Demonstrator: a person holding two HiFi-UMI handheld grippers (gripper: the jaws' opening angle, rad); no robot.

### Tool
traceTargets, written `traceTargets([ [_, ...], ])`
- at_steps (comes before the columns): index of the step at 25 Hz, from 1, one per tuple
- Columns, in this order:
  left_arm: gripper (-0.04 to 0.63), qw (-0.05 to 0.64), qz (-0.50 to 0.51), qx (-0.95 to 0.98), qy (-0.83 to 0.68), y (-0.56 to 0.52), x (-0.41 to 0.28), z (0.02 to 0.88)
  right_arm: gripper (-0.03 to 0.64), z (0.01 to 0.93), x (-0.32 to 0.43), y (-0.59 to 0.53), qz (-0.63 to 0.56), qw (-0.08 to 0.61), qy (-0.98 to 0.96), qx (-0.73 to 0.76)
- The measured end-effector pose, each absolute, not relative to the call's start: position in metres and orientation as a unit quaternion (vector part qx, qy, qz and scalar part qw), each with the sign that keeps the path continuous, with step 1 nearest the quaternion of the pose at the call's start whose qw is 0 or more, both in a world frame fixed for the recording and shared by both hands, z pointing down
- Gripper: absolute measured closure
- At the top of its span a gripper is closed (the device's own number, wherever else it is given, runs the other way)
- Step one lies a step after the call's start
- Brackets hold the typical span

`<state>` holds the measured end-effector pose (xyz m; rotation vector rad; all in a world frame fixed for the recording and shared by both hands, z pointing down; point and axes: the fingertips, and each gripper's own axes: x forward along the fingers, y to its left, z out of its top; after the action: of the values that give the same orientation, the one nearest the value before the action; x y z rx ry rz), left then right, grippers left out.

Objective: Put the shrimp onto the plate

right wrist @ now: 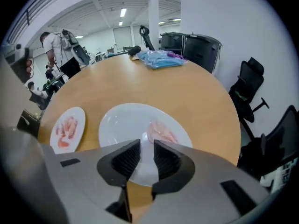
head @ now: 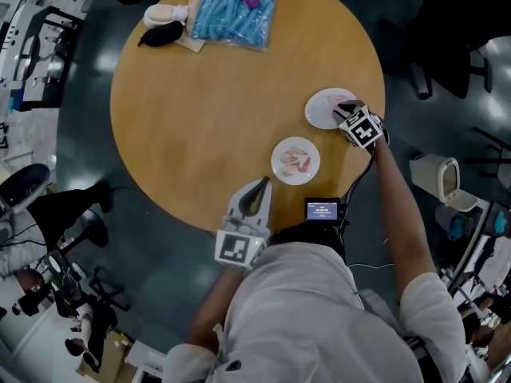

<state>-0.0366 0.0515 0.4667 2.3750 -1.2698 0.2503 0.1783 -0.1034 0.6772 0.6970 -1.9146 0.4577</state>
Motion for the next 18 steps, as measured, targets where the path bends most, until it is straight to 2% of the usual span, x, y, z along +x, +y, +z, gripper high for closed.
traceTargets([
  [7,0.588,0.217,0.095,0.849,-0.472,0.045,-0.039,0.470,0.522,0.678,0.181,-0.118,0.149,0.536,-0.787,0.266],
  [11,0.588,0.237,0.092,0.841,-0.477,0.038,-0.036,0.468,0.522,0.669,0.180,-0.121,0.183,0.516,-0.787,0.283],
  [18,0.588,0.220,0.094,0.846,-0.476,0.034,-0.033,0.469,0.483,0.665,0.166,-0.126,0.202,0.495,-0.788,0.304],
])
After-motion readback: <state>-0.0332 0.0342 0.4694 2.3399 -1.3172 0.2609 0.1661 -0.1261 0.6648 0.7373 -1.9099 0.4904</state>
